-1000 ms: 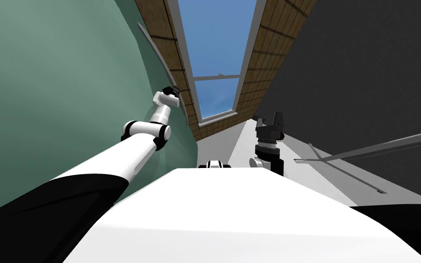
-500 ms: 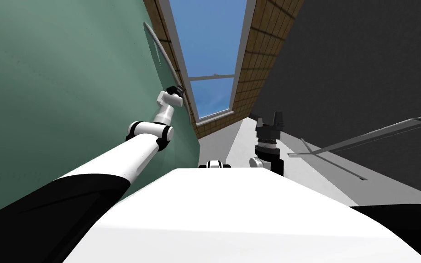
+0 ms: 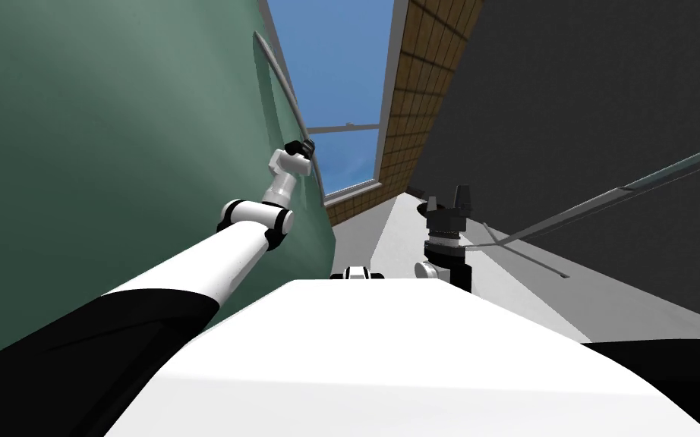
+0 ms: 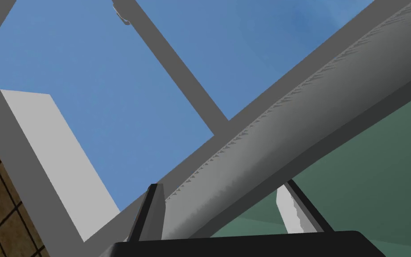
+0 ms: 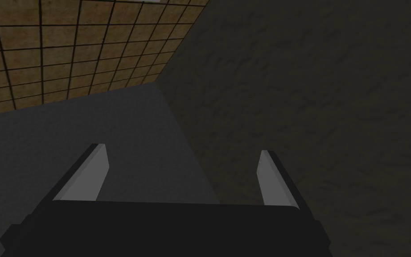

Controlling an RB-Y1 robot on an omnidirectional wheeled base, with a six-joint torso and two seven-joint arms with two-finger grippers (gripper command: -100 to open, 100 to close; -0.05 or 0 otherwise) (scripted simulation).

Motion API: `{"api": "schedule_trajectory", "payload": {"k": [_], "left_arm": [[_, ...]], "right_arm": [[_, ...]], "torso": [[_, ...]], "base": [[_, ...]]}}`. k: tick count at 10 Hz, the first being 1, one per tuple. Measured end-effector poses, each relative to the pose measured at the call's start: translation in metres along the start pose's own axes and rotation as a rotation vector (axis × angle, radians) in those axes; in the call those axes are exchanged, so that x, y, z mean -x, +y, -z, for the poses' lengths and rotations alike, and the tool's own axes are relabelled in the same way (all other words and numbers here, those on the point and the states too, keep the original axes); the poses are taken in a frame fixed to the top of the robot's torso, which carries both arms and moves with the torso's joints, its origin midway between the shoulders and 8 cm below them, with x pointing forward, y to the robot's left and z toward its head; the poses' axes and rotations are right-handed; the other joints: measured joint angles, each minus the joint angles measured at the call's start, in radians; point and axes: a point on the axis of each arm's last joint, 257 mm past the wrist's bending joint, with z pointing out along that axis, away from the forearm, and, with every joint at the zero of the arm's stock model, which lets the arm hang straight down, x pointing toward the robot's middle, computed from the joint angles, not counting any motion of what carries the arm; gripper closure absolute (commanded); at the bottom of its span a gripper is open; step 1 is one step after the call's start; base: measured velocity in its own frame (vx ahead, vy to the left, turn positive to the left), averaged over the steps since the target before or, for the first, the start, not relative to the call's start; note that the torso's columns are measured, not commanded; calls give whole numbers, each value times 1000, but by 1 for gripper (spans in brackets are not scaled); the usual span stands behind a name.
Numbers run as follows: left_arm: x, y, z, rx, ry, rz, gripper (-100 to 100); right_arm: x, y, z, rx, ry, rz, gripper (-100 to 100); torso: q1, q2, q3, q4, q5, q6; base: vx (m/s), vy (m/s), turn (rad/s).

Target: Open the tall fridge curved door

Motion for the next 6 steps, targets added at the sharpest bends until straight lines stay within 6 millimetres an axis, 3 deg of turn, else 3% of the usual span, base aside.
{"api": "schedule_trajectory", "payload": {"k": [2,4,6], "left_arm": [[-17,-10,2,-8,20,2,100],[-36,-30,4,-40,45,1,100],[-70,-58,8,-76,92,4,100]], "right_arm": [[0,0,0,0,0,0,0],[0,0,0,0,0,0,0],[0,0,0,0,0,0,0]], "torso": [[3,-4,-2,1,1,-4],[3,1,1,-3,2,1],[1,-3,-2,-1,1,-2]], "base": [[-100,-27,-117],[-212,-79,-205],[-170,-73,-176]]}}
